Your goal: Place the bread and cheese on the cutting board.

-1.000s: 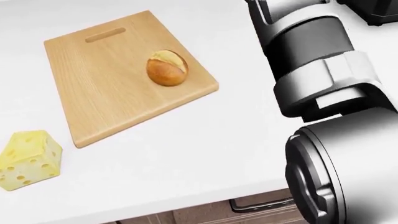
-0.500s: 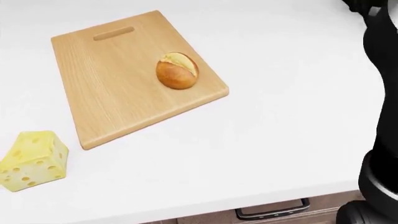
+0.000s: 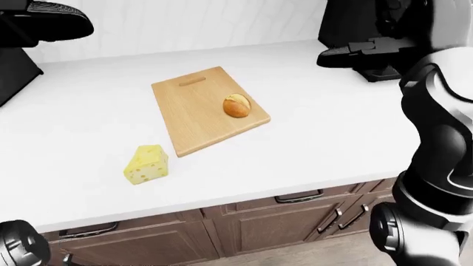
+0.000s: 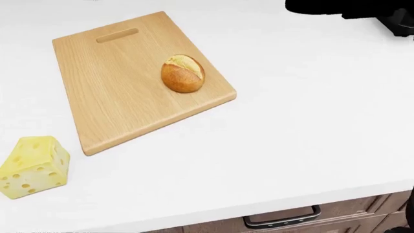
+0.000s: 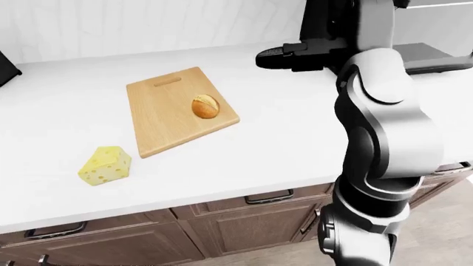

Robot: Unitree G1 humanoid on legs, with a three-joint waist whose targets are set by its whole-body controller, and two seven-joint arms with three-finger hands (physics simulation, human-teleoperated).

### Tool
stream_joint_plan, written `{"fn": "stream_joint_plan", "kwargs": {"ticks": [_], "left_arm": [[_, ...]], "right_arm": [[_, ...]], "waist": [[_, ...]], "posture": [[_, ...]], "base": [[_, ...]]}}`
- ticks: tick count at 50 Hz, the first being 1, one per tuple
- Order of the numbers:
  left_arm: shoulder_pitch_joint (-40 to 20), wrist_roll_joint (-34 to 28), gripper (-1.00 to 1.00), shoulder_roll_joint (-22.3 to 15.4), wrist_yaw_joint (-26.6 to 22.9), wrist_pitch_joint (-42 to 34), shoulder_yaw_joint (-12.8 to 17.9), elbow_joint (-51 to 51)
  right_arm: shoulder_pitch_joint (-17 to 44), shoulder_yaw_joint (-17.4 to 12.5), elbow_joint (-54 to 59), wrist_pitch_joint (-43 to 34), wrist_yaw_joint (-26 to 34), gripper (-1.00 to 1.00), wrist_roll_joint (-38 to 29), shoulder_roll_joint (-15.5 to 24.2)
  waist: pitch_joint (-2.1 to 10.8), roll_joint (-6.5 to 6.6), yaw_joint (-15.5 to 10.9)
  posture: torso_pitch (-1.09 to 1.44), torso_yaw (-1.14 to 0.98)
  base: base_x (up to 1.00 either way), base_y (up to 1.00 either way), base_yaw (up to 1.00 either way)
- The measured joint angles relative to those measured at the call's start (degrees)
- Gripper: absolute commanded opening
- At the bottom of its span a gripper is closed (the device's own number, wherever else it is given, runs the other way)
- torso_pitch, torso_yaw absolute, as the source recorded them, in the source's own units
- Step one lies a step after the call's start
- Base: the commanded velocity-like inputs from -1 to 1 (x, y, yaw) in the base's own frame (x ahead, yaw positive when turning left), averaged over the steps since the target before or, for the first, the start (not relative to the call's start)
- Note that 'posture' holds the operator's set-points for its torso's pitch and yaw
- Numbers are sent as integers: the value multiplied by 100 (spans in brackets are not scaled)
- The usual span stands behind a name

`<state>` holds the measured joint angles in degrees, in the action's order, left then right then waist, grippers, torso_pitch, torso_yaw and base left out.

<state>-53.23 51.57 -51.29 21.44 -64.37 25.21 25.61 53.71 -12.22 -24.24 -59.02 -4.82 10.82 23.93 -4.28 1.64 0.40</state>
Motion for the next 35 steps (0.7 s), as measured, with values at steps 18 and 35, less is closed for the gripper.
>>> {"fn": "stream_joint_plan", "kwargs": {"ticks": [18, 35], "left_arm": [[3120, 137, 100, 114, -2130, 474, 1374, 1768], [4630, -2860, 100, 2218, -5052, 1462, 1128, 2268]], "right_arm": [[-58, -24, 1, 92, -186, 100, 54, -35], [-158, -27, 36, 189, -170, 100, 41, -30]], "waist": [[5, 88, -7], [61, -49, -81]], "posture": [[0, 0], [0, 0]], "base": [[0, 0, 0], [0, 0, 0]]}}
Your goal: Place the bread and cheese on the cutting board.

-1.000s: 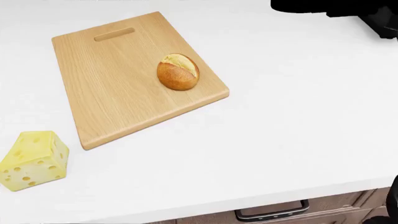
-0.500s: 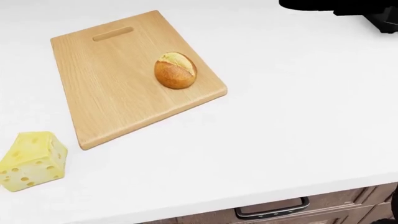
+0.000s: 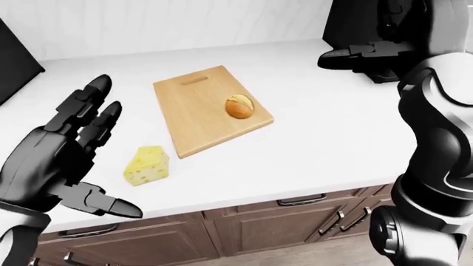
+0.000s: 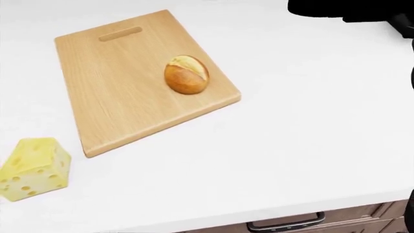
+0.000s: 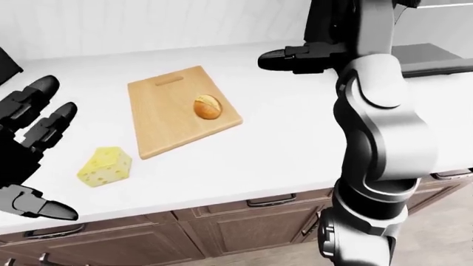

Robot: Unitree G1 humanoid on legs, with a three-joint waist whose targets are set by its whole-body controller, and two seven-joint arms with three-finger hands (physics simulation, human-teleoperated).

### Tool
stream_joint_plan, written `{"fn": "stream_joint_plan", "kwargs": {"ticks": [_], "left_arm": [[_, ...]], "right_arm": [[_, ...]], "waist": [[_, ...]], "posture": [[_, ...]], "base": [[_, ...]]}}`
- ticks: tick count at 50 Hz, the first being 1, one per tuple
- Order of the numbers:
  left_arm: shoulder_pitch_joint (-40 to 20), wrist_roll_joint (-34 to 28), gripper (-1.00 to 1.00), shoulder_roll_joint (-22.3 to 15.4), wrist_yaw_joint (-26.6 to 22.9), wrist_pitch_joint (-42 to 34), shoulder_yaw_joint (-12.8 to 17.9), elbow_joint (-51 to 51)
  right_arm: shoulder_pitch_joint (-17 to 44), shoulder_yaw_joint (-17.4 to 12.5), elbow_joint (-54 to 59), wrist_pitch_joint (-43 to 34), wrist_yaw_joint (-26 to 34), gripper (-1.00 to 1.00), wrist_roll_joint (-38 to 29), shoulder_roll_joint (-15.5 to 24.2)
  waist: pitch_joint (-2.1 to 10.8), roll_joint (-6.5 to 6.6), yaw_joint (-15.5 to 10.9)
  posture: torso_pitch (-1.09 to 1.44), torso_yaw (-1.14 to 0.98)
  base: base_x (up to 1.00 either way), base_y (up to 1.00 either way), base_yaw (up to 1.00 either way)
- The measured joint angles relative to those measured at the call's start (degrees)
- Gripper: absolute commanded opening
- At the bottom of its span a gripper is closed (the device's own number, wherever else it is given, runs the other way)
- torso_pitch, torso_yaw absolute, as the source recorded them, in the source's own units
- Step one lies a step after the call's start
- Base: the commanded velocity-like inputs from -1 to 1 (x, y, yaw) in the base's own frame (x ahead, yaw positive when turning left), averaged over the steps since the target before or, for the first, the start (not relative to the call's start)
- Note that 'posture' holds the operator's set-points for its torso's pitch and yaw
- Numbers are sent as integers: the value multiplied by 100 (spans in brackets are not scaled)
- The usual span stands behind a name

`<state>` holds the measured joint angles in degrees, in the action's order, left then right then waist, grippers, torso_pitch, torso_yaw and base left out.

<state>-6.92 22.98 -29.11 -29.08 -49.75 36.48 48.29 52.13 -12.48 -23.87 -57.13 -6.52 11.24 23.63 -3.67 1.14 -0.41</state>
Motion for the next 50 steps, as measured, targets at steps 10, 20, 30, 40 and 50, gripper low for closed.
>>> {"fn": "stream_joint_plan", "kwargs": {"ticks": [10, 20, 30, 40, 50], "left_arm": [[41, -1567, 100, 859, -622, 427, -814, 4], [-91, -1996, 100, 1039, -720, 276, -825, -101], [-80, -2186, 50, 1074, -598, 407, -849, -460], [-45, -2405, 36, 1104, -488, 584, -1028, -763], [-10, -2824, 36, 1154, -454, 963, -1095, -1069]], "right_arm": [[-30, 16, -4, 2, 25, 100, -31, -23], [-41, 29, -2, -8, 56, 100, -73, -69], [-32, 56, 24, 9, 66, 100, -110, -94], [-34, 46, 31, 27, 86, 100, -128, -95], [-30, 53, 28, 6, 94, 100, -144, -117]], "waist": [[51, -82, -17], [65, -95, -26], [68, -99, -29], [82, -92, -26], [83, -106, -24]], "posture": [[0, 0], [0, 0], [0, 0], [0, 0], [0, 0]], "base": [[0, 0, 0], [0, 0, 0], [0, 0, 0], [0, 0, 0], [0, 0, 0]]}}
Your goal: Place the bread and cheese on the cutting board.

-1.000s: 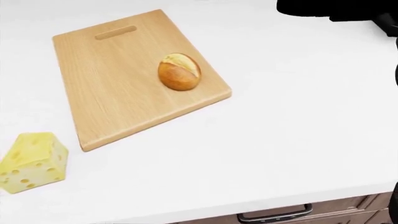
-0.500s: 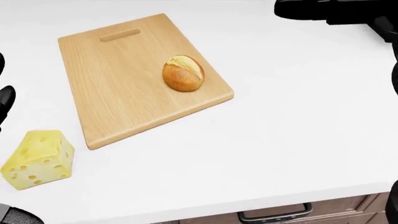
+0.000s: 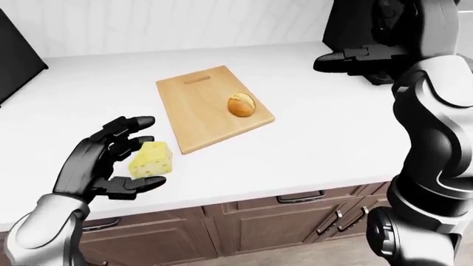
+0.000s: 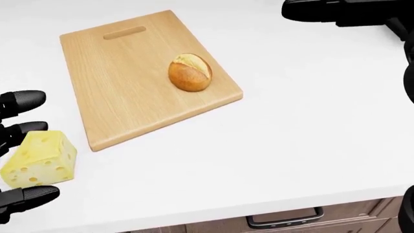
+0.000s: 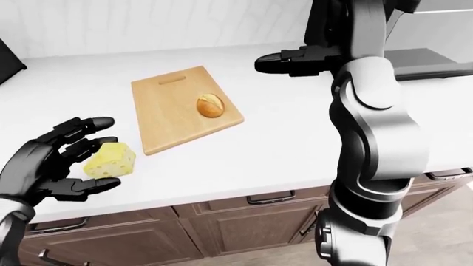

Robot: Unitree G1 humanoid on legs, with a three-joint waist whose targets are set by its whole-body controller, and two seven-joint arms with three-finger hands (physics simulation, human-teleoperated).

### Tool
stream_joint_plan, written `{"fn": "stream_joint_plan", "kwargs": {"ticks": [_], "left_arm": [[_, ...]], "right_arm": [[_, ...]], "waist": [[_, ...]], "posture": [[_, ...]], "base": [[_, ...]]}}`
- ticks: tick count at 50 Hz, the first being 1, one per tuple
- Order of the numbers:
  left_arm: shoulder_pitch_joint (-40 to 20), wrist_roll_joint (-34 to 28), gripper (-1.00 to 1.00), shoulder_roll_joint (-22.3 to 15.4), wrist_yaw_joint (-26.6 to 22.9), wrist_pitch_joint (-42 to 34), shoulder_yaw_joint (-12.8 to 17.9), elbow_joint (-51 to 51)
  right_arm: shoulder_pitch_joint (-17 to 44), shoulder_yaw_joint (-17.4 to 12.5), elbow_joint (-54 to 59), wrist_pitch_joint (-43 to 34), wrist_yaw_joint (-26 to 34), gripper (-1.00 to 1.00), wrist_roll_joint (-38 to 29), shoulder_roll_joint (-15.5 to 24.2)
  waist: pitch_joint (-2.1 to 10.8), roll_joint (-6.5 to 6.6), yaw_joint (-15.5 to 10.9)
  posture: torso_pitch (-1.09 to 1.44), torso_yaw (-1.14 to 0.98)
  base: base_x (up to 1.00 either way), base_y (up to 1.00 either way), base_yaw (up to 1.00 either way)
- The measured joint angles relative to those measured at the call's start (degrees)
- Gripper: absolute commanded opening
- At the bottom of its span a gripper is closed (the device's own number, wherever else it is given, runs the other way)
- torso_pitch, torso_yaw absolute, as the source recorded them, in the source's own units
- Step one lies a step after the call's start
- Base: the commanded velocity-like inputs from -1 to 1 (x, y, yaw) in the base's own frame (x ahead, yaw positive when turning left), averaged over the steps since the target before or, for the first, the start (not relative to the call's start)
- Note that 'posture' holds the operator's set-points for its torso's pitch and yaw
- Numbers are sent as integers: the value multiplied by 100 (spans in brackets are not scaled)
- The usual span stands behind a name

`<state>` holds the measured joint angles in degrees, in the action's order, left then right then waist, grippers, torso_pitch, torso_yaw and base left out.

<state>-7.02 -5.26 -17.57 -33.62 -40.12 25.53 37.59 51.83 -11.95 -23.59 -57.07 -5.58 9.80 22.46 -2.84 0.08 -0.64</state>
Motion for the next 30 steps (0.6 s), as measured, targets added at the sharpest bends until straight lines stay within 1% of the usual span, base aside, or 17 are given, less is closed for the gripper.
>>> {"fn": "stream_joint_plan", "kwargs": {"ticks": [2, 3, 6, 8, 9, 10, 14, 16, 24, 27, 30], "left_arm": [[-7, -21, 21, 3, -11, -5, 17, 35], [-18, -21, 16, 8, -17, -10, 25, 52], [-41, 1, -18, 9, -28, -15, 59, 75], [-59, 12, -36, 3, -2, -5, 103, 72], [-58, 13, -49, 0, 9, -2, 120, 69], [-53, 19, -79, 1, 13, -2, 124, 63], [-28, 5, -87, 15, 70, 130, 83, 21], [-20, 24, -100, 32, 38, 104, 93, 51], [25, -11, -100, 48, 3, 221, 24, 43], [17, -4, -100, 12, -79, -5, 84, 196], [-132, 105, -100, -155, -234, -564, 275, 620]], "right_arm": [[6, 3, -4, -3, 0, 100, 0, -1], [4, -1, -5, 0, 0, 100, 1, -2], [-5, -4, -4, 10, 0, 100, 6, -2], [-7, -4, 0, 14, 0, 100, 10, 0], [-9, -6, 2, 15, 0, 100, 10, 2], [-11, -9, 2, 15, -2, 100, 10, 2], [1, -8, 8, 7, -4, 100, 13, 5], [9, -13, -7, -7, -7, 100, 17, 9], [17, -23, -15, -10, -23, 100, 41, 17], [10, -27, -21, -5, -32, 100, 48, 18], [-3, -24, -3, 8, -44, 100, 45, 10]], "waist": [[4, 0, 1], [7, 1, -1], [13, 3, -1], [18, 8, 3], [20, 11, 3], [21, 14, 3], [29, 22, 6], [28, 24, 8], [43, 30, 2], [21, 19, 11], [-14, -4, 18]], "posture": [[0, 0], [0, 0], [0, 0], [0, 0], [0, 0], [0, 0], [0, 0], [0, 0], [0, 0], [0, 0], [0, 0]], "base": [[0, 0, 0], [0, 0, 0], [0, 0, 0], [0, 0, 0], [0, 0, 0], [0, 0, 0], [0, 0, 0], [0, 0, 0], [0, 0, 0], [0, 0, 0], [0, 0, 0]]}}
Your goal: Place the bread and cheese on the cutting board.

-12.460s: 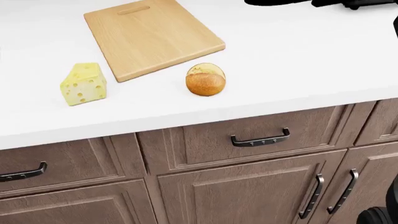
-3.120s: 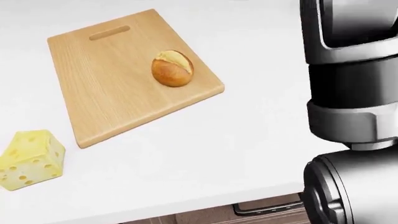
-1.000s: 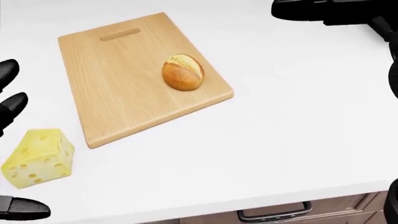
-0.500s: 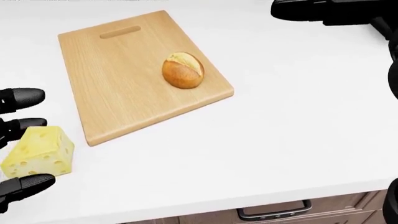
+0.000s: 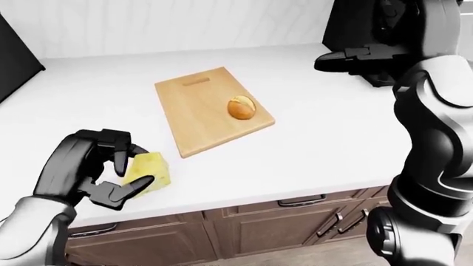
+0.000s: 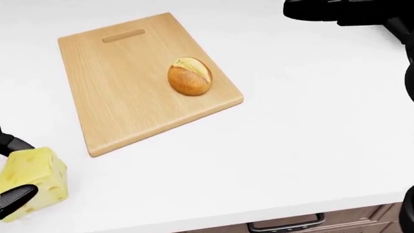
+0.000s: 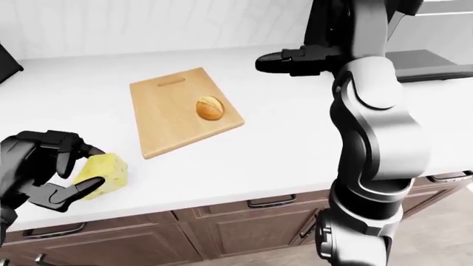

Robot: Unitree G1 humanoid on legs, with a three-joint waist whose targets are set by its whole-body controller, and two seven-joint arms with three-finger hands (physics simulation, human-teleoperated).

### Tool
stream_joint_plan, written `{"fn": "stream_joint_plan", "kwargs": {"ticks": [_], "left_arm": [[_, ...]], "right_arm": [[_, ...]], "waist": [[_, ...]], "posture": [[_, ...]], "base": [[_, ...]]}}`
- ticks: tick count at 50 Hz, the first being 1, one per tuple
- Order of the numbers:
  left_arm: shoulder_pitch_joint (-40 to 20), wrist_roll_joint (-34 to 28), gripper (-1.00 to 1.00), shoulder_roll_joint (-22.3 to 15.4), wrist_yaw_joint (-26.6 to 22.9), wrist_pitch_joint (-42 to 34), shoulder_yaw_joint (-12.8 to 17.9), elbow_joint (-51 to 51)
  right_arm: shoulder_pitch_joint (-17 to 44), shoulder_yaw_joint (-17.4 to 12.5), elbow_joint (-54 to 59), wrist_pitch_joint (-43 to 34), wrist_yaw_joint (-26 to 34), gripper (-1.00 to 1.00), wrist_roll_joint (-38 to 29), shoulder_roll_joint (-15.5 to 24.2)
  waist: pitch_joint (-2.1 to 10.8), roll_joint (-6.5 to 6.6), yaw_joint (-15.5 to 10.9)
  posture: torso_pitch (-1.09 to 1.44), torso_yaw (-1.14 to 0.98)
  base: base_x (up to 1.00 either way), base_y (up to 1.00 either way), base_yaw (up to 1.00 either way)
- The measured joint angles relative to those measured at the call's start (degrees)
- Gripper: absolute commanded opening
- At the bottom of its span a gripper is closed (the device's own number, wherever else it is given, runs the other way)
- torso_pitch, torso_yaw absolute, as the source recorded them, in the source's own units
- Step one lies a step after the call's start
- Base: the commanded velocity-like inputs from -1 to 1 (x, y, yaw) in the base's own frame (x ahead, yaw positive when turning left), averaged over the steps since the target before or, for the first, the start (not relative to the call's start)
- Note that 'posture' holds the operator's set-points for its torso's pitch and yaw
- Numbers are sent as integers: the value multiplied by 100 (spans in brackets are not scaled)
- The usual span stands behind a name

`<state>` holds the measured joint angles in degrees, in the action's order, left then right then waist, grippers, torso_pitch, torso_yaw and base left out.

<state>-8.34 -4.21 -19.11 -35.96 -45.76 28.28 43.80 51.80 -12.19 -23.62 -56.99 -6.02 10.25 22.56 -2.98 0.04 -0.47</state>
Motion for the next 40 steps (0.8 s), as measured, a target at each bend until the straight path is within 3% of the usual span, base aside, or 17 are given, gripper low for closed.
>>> {"fn": "stream_joint_plan", "kwargs": {"ticks": [8, 16, 22, 30, 40], "left_arm": [[-953, 542, -100, -817, -162, -1690, 480, 1278], [-1871, 882, -100, -1674, -203, -3130, 531, 1547], [-2797, 983, -100, -2133, 5, -3865, 135, 1126], [-3985, 1165, -100, -2216, 456, -4042, -628, -45], [-5164, 955, -100, -2335, 895, -3148, -1619, -2238]], "right_arm": [[28, 26, 10, -29, 23, 100, 34, -6], [-7, -14, -18, -5, -11, 100, 31, 12], [-42, 11, 58, 42, 0, 100, 23, -3], [-81, 38, 172, 174, 2, 100, -42, -52], [-104, 31, 203, 218, 50, 100, -72, -72]], "waist": [[-15, 49, 3], [-67, 84, 18], [-98, 80, 20], [-115, 28, 22], [-97, -14, 5]], "posture": [[0, 0], [0, 0], [0, 0], [0, 0], [0, 0]], "base": [[0, 0, 0], [0, 0, 0], [0, 0, 0], [0, 0, 0], [0, 0, 0]]}}
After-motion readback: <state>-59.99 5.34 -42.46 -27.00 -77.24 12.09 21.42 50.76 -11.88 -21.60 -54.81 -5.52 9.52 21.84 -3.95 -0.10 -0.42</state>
